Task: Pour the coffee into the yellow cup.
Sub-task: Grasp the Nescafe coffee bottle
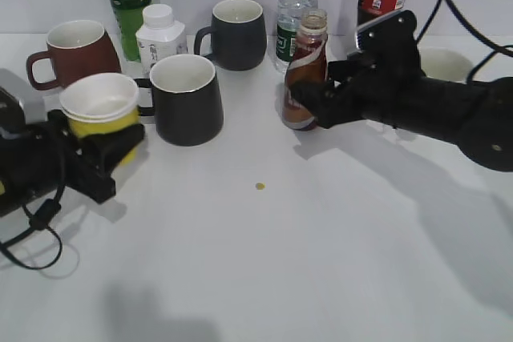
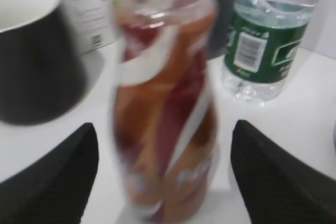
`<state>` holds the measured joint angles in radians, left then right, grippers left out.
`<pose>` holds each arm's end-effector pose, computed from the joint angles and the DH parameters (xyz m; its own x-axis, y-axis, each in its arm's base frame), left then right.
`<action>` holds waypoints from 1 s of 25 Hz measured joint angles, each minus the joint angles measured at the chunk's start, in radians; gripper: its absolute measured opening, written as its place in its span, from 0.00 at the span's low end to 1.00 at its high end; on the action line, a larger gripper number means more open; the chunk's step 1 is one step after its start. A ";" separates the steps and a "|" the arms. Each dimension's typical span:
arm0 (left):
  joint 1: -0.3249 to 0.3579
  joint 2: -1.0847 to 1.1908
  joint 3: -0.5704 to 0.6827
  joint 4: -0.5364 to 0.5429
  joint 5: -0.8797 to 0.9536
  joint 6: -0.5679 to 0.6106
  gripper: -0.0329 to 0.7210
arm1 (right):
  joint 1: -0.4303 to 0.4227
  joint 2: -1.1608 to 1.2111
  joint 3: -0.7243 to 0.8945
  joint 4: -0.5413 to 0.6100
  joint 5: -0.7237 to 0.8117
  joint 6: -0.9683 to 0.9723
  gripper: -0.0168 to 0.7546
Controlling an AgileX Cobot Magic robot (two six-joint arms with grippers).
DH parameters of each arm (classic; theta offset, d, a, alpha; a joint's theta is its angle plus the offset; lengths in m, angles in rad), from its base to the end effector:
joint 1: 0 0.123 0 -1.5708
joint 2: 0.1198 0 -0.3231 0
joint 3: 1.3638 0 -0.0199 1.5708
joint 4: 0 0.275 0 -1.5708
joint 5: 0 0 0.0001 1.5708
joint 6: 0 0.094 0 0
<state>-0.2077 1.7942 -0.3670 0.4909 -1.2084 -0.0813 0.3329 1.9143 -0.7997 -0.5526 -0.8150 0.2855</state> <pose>0.2596 -0.0970 0.1493 -0.1051 0.1192 -0.9873 0.6244 0.7806 0.0277 0.3538 0.1603 0.1618 -0.1970 -0.1800 -0.9637 -0.6746 0.7382 0.0000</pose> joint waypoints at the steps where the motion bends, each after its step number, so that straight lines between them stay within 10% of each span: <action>1: 0.000 0.000 0.000 0.030 0.000 -0.008 0.50 | 0.000 0.015 -0.016 0.000 0.000 0.000 0.78; 8: -0.017 0.000 0.000 0.174 0.000 -0.078 0.50 | 0.000 0.109 -0.136 -0.074 0.000 0.087 0.78; 25: -0.236 0.000 -0.084 0.151 0.023 -0.086 0.49 | 0.000 0.176 -0.211 -0.213 -0.012 0.129 0.67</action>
<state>-0.4440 1.7942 -0.4513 0.6416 -1.1856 -0.1677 0.3329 2.0898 -1.0111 -0.7659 -0.8267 0.4144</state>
